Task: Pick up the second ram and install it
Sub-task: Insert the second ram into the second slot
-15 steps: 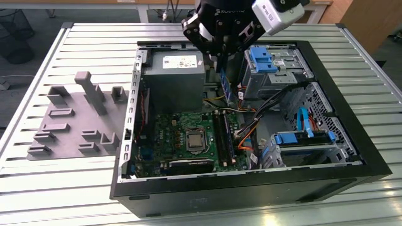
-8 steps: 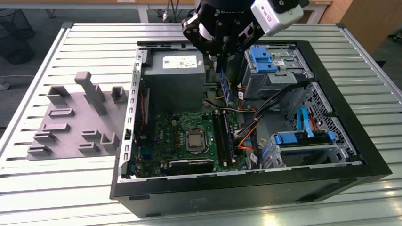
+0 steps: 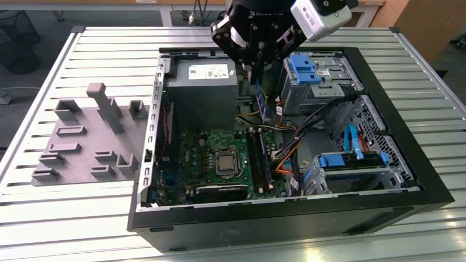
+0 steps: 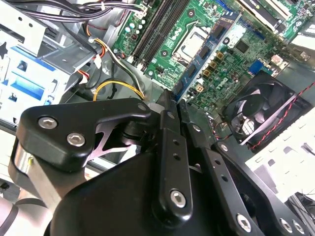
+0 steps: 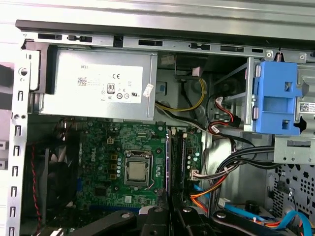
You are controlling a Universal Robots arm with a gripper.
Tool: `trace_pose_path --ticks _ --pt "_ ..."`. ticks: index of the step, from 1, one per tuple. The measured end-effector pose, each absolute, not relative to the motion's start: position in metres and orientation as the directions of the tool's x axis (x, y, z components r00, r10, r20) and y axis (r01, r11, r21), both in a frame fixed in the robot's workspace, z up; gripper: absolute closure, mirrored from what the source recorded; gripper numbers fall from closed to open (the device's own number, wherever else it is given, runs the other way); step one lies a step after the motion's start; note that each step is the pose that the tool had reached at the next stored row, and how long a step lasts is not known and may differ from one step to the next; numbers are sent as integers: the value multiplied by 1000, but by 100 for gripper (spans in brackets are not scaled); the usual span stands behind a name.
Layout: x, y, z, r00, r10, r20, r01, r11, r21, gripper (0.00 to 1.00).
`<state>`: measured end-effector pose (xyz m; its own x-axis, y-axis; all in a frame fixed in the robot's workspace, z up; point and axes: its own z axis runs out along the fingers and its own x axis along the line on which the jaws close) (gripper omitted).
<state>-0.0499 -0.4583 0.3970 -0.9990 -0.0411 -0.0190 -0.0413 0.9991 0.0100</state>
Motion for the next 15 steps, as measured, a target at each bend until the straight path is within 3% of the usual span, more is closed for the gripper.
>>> trace_pose_path --ticks 15 --pt "-43 -460 373 -998 -57 -19 -58 998 13 86"
